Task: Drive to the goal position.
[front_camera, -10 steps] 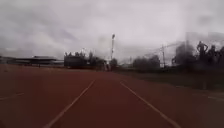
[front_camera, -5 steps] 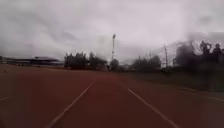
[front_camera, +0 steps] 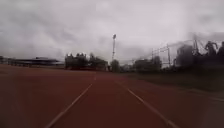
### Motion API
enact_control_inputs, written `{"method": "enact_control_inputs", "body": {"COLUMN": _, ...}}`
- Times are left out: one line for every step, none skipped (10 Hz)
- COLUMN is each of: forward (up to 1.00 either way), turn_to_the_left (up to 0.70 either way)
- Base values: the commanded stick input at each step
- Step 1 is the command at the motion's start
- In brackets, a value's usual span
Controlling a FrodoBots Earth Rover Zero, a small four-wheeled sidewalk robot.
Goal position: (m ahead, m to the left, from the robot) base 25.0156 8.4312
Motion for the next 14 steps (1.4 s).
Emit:
{"method": "enact_control_inputs", "body": {"forward": 0.7, "turn_to_the_left": 0.0}}
{"method": "enact_control_inputs", "body": {"forward": 0.7, "turn_to_the_left": 0.0}}
{"method": "enact_control_inputs", "body": {"forward": 0.7, "turn_to_the_left": 0.0}}
{"method": "enact_control_inputs", "body": {"forward": 0.7, "turn_to_the_left": 0.0}}
{"method": "enact_control_inputs", "body": {"forward": 0.7, "turn_to_the_left": 0.0}}
{"method": "enact_control_inputs", "body": {"forward": 0.7, "turn_to_the_left": 0.0}}
{"method": "enact_control_inputs", "body": {"forward": 0.7, "turn_to_the_left": 0.0}}
{"method": "enact_control_inputs", "body": {"forward": 0.7, "turn_to_the_left": 0.0}}
{"method": "enact_control_inputs", "body": {"forward": 0.7, "turn_to_the_left": 0.0}}
{"method": "enact_control_inputs", "body": {"forward": 0.7, "turn_to_the_left": 0.0}}
{"method": "enact_control_inputs", "body": {"forward": 0.7, "turn_to_the_left": 0.0}}
{"method": "enact_control_inputs", "body": {"forward": 0.7, "turn_to_the_left": 0.0}}
{"method": "enact_control_inputs", "body": {"forward": 0.7, "turn_to_the_left": 0.0}}
{"method": "enact_control_inputs", "body": {"forward": 0.7, "turn_to_the_left": 0.0}}
